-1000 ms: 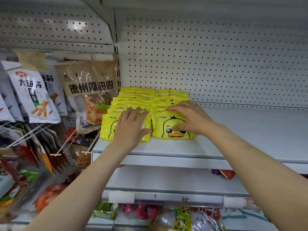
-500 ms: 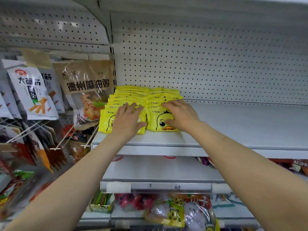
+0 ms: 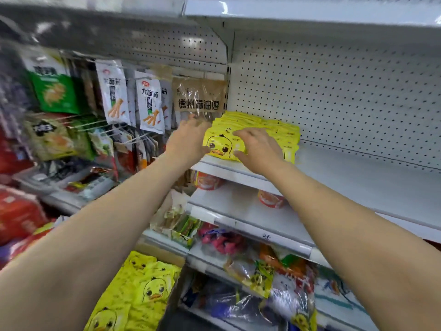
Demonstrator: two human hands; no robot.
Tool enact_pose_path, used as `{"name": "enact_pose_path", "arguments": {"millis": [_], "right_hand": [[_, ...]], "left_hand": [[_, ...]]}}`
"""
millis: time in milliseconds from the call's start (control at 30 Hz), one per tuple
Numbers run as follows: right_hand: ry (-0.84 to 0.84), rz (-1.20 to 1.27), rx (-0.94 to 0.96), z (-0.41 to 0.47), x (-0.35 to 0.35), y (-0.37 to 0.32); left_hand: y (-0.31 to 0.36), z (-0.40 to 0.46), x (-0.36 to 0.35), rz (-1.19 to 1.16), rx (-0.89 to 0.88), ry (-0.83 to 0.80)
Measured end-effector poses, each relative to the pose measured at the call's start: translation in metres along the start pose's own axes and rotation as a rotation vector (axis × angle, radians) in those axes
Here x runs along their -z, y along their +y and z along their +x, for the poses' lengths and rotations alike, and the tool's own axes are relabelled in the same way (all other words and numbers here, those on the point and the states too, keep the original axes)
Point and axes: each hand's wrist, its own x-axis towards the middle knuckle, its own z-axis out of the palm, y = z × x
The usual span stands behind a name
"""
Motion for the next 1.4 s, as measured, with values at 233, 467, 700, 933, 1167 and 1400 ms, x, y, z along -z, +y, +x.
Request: {"name": "enact_pose_path", "arguments": {"millis": [233,467,700,933,1167,1400], "right_hand": [[0.039,0.215,0.174,-0.019,0.002,-0.1],[-0.028,0.276,0.275,-0.022,-0.029,-0.183],[-0.185,0.299,0.301,-0.001,-0.093,-0.257],[-0.335,0.308,0.256,0.049,-0.197,-0.33],[-0.612,0.366,0.059,0.048,-0.317,-0.372],[-0.926,0.358,-0.118,-0.01,-0.421,-0.376]], "left_hand": [[-0.052,-0.099,0.052,0.09,0.165,-0.024],[-0.111,-0.171,0.066,0.144,0.315,-0.051],[-0.19,-0.205,0.045,0.13,0.386,-0.123],[-0.306,-0.206,-0.023,0.071,0.389,-0.261],[-0.401,-0.223,-0.127,-0.041,0.401,-0.506],[-0.443,-0.284,-0.229,-0.175,0.421,-0.753]]}}
